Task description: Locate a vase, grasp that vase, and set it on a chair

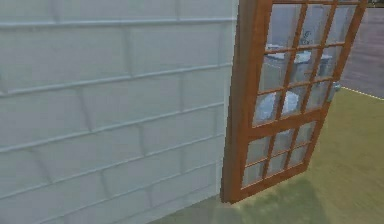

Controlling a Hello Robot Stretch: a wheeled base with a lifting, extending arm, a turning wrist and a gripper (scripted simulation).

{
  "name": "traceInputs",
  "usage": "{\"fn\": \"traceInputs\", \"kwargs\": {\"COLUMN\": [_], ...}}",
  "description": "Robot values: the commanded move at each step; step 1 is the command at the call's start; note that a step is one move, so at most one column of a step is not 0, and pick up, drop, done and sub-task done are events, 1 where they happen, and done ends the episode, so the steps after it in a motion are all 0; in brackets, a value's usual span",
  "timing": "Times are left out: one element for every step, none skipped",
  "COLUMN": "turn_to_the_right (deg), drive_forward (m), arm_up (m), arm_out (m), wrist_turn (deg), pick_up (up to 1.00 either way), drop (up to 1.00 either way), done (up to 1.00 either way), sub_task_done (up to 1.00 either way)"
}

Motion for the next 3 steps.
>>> {"fn": "traceInputs", "kwargs": {"turn_to_the_right": [36.0, 3.0, 0.0], "drive_forward": [0.0, 0.0, 0.4], "arm_up": [0.0, 0.0, 0.0], "arm_out": [0.0, 0.0, 0.0], "wrist_turn": [0.0, 0.0, 0.0], "pick_up": [0.0, 0.0, 0.0], "drop": [0.0, 0.0, 0.0], "done": [0.0, 0.0, 0.0], "sub_task_done": [0.0, 0.0, 0.0]}}
